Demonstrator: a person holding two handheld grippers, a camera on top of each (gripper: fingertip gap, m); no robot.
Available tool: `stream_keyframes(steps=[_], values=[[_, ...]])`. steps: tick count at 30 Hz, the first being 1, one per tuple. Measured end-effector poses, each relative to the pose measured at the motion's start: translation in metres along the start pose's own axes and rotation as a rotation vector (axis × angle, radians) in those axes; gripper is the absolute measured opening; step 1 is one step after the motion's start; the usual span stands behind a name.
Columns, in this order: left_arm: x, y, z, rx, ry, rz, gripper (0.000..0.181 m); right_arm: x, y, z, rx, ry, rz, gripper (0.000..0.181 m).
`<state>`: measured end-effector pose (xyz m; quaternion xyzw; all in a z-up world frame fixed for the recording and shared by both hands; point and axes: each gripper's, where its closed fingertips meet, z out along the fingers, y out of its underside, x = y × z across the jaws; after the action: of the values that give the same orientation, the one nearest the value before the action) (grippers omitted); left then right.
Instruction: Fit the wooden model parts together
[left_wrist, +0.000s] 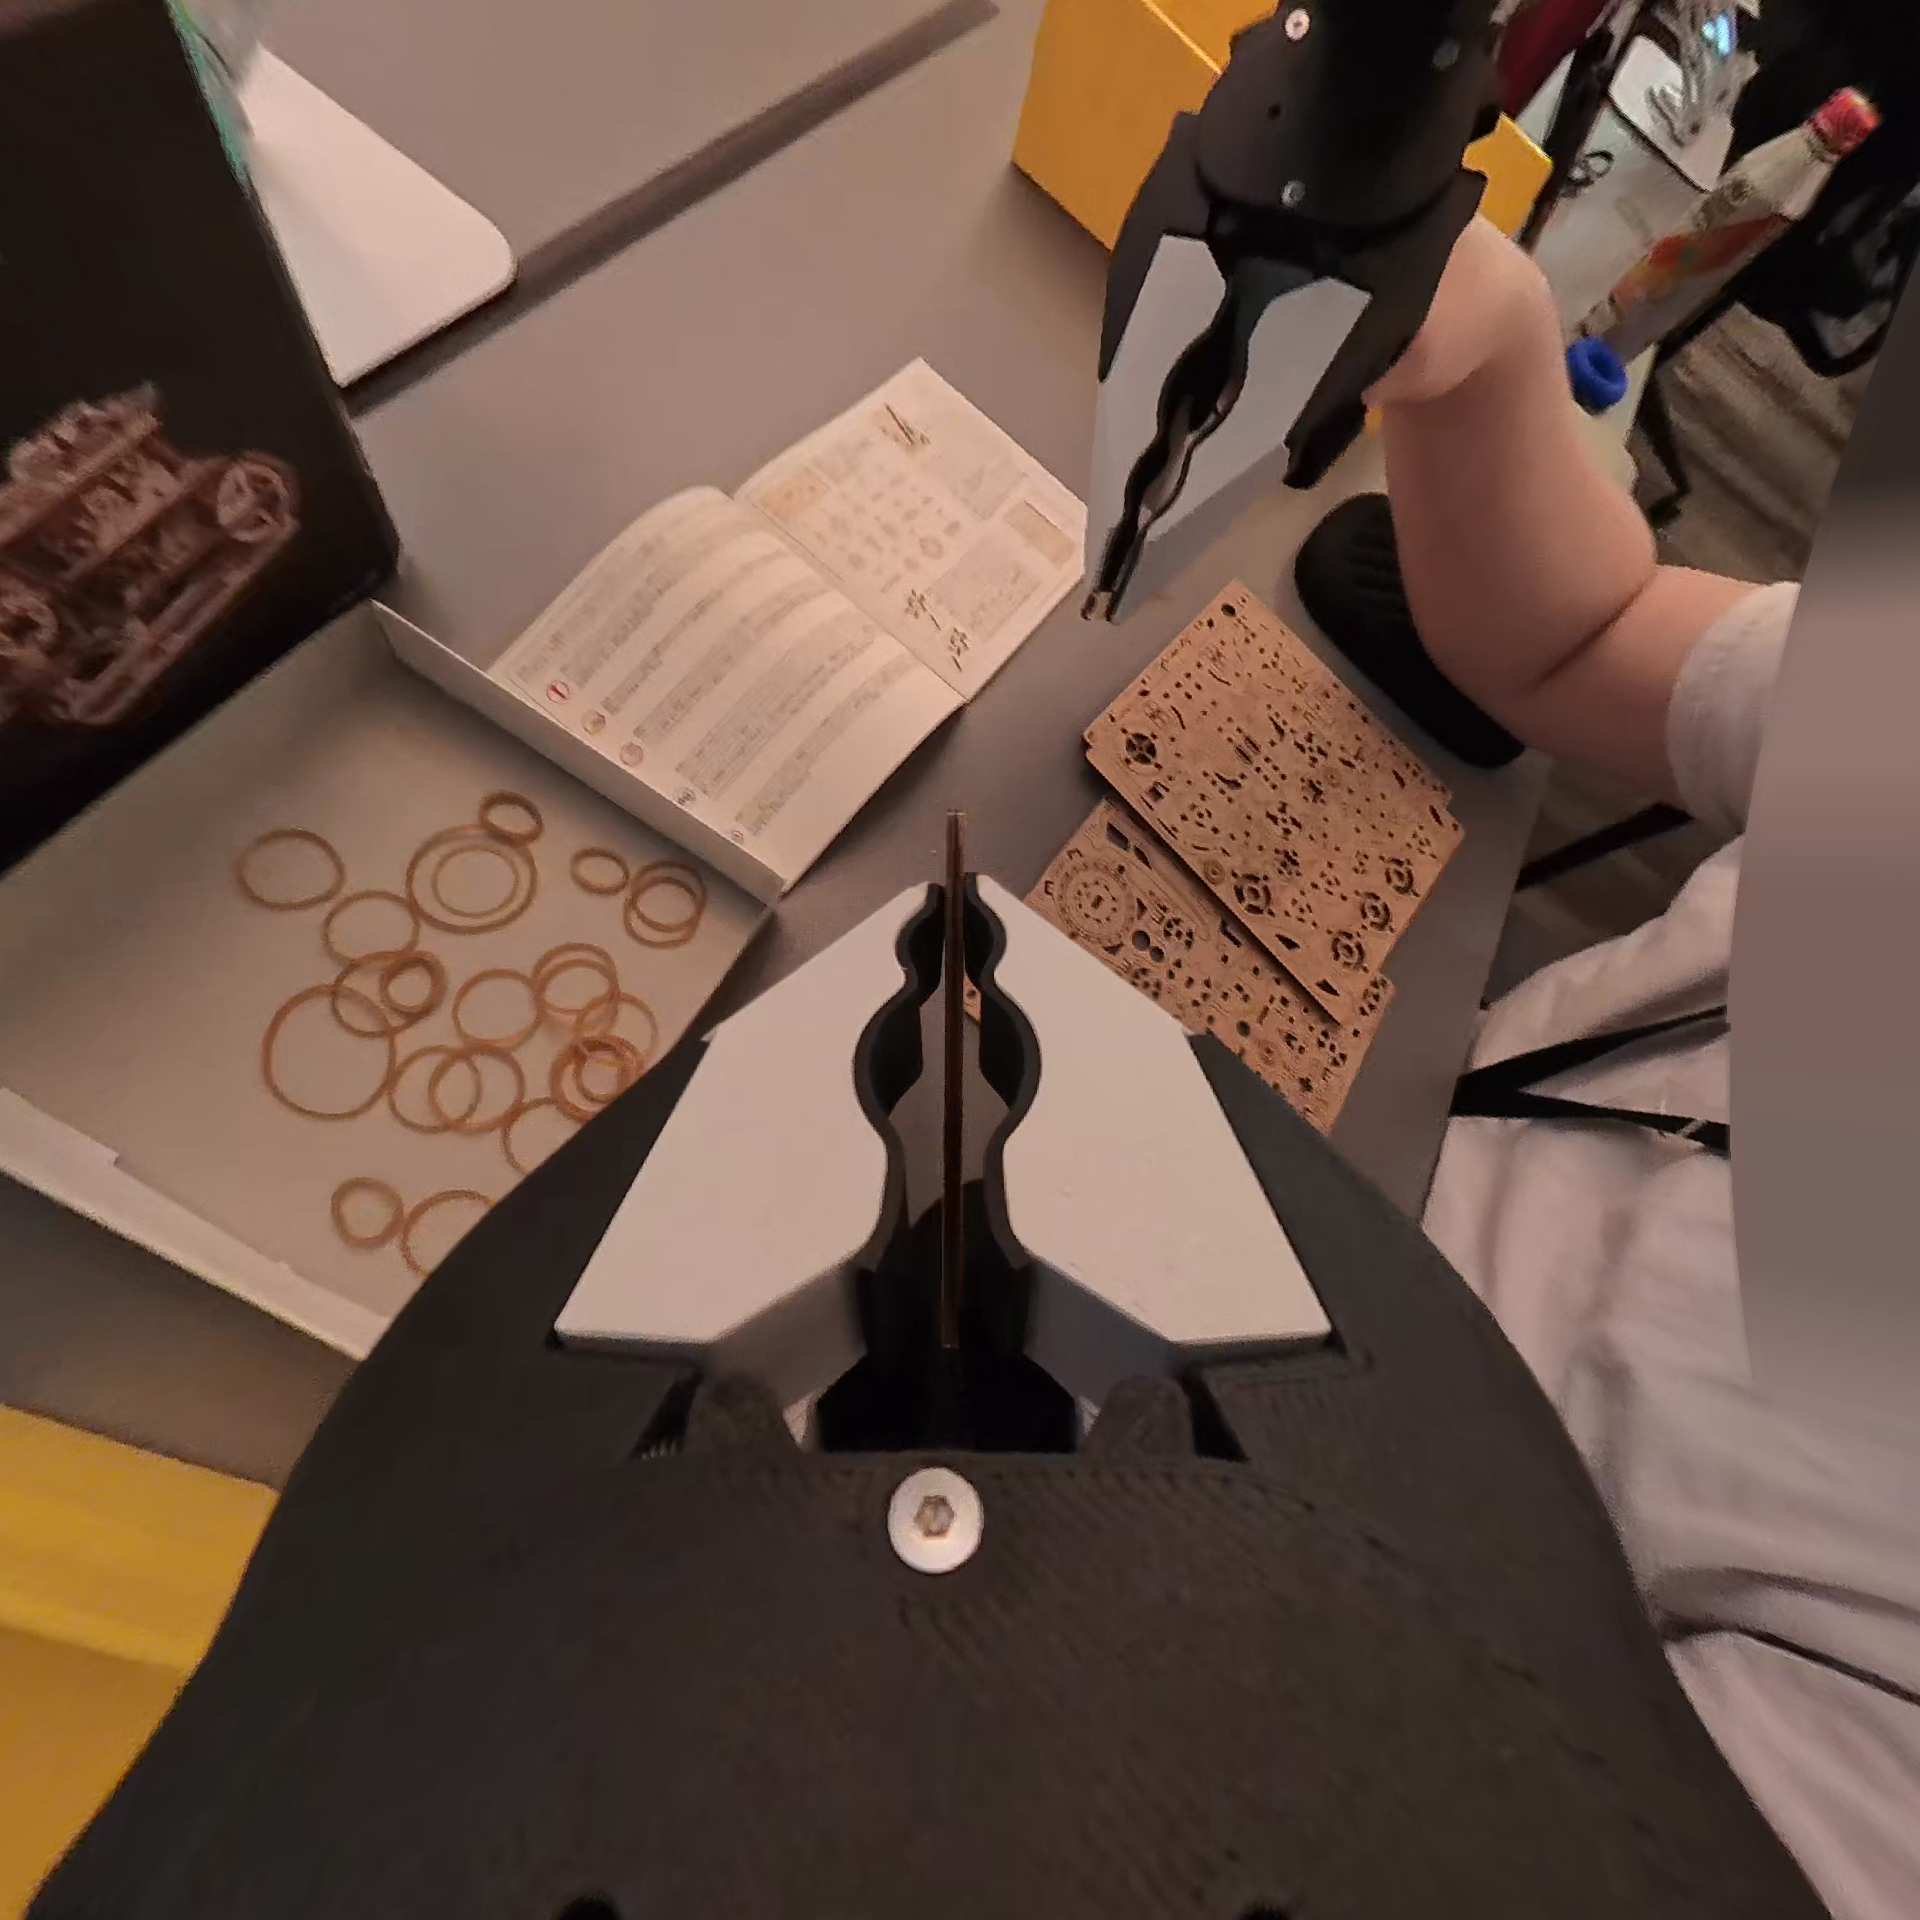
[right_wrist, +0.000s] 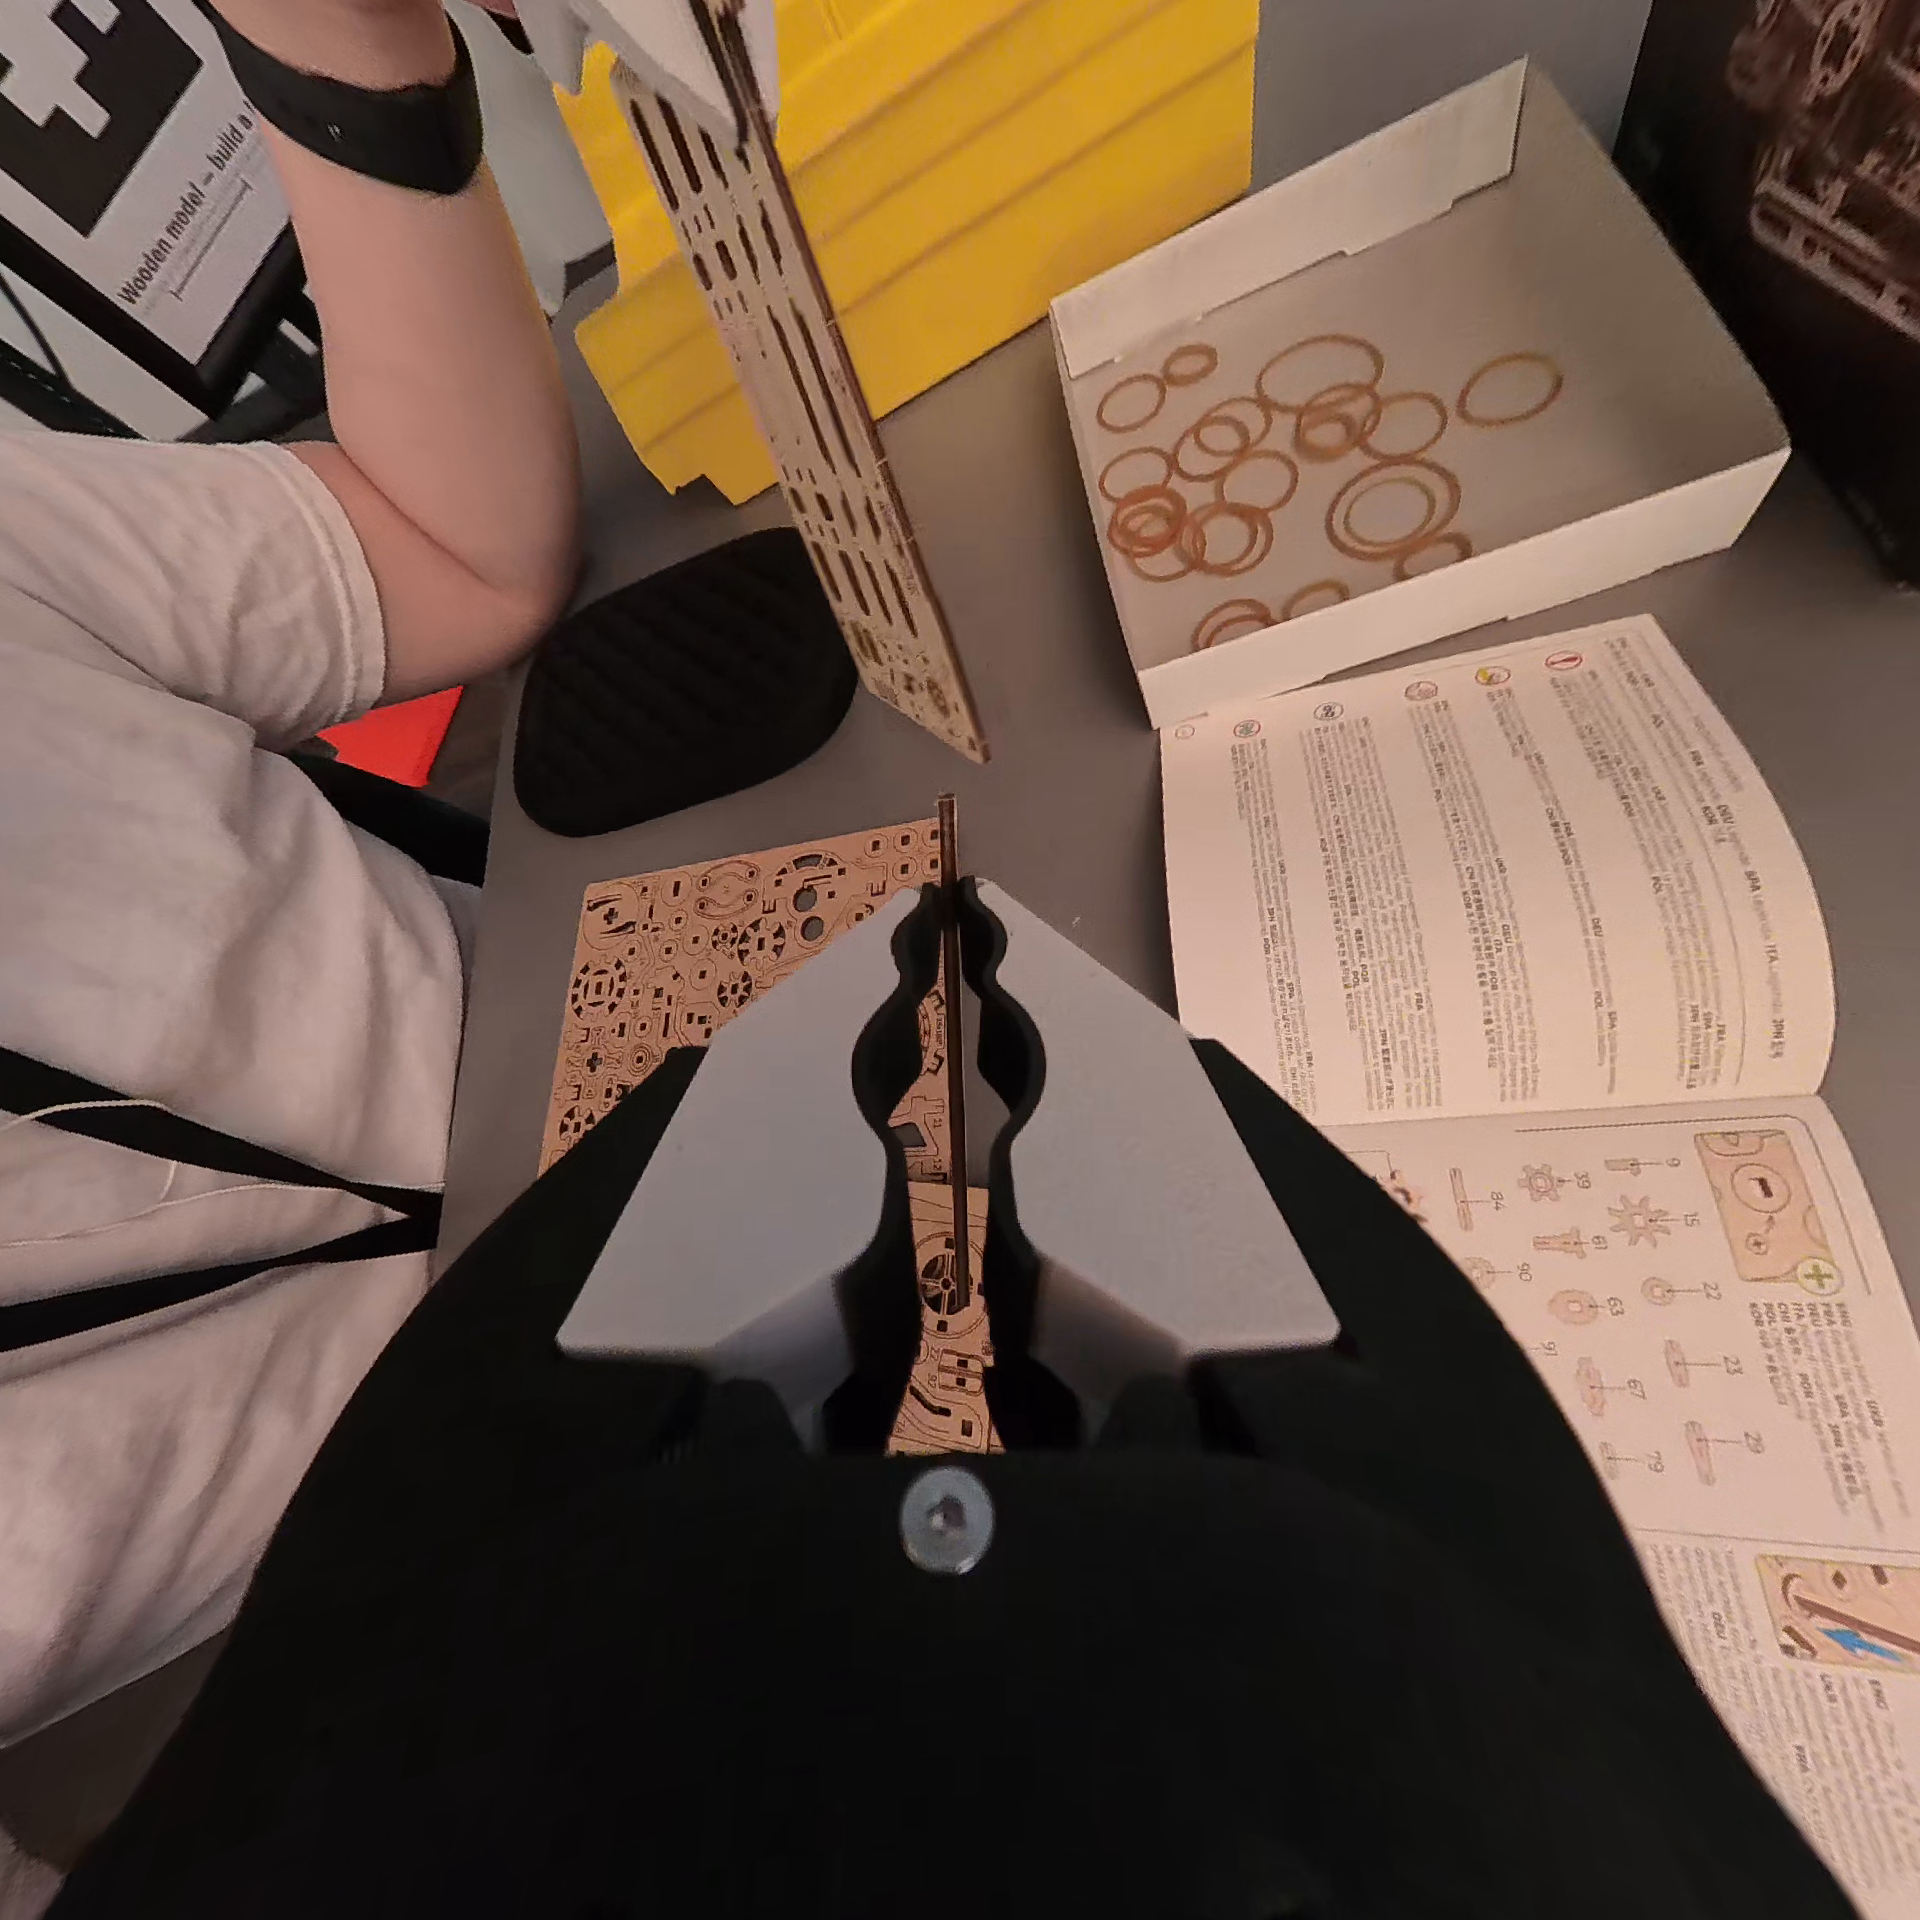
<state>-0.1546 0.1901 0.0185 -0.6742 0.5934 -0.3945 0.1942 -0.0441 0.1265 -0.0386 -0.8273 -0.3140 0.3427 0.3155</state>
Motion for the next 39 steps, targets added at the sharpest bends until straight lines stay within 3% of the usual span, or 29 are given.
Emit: stream_keyframes(steps=[8,15,20,26,35,39], values=[[-0.01,-0.001,0.025,0.013,0.111,-0.114,0.0,-0.006,0.003,0.007,0.008,-0.108,0.056,0.002],[-0.003,-0.017,0.033,0.242,0.218,-0.295,0.0,0.001,0.006,0.0,0.021,-0.14,0.112,0.002],[-0.008,-0.003,0.04,0.417,0.18,-0.434,0.0,0.004,0.003,-0.008,0.044,-0.142,0.13,0.002],[-0.003,0.01,0.045,0.56,0.335,-0.665,0.0,-0.002,0.004,-0.007,0.039,-0.182,0.148,0.002],[-0.008,0.032,0.059,0.591,0.24,-0.703,0.0,-0.012,0.009,0.003,0.012,-0.264,0.181,0.002],[-0.011,0.046,0.065,0.602,0.201,-0.75,0.0,-0.019,0.016,0.024,-0.023,-0.332,0.21,0.002]])
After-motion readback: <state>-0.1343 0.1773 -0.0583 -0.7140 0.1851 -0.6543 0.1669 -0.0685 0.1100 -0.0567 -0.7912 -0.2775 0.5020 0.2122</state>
